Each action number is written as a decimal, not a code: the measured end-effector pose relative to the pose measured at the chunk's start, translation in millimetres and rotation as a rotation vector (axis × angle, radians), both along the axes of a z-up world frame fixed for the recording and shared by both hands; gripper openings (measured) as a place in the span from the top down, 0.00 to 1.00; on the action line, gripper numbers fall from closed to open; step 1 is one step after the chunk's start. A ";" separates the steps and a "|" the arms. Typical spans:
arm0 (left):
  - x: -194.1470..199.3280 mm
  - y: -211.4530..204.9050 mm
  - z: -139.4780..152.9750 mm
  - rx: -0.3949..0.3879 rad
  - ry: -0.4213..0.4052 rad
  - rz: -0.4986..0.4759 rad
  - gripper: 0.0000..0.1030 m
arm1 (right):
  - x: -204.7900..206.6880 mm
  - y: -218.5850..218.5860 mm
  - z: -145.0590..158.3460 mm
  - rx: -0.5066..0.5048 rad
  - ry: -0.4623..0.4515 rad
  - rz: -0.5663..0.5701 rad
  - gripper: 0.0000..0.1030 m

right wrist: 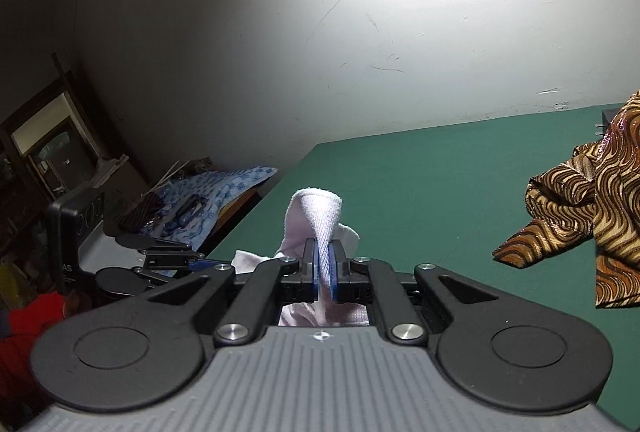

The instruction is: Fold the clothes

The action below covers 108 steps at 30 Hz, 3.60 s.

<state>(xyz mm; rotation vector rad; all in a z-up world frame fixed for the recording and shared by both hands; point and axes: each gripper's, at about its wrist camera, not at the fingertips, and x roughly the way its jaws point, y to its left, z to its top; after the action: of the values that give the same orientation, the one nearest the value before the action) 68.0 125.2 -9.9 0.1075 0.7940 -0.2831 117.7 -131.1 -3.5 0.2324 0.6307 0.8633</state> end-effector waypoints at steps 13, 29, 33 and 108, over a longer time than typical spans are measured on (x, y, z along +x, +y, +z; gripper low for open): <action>27.6 41.7 -22.1 -0.078 0.067 0.091 0.37 | -4.8 -1.3 0.1 0.048 -0.007 -0.066 0.94; 0.8 28.2 -12.3 -0.013 0.034 0.157 0.31 | 64.1 52.1 -50.1 -0.323 0.029 -0.366 0.86; -57.2 32.5 -4.1 -0.033 0.013 0.140 0.23 | 5.6 -4.4 -28.3 -0.152 0.066 -0.295 0.58; -180.9 -26.1 -5.3 -0.141 0.070 0.083 0.91 | -198.2 -34.6 -56.1 -0.211 0.023 -0.069 0.86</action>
<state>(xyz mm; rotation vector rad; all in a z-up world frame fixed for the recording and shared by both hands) -112.9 99.1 -15.1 -0.0688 0.8435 -0.2645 -80.5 -165.7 -59.6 0.0734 0.7261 0.7224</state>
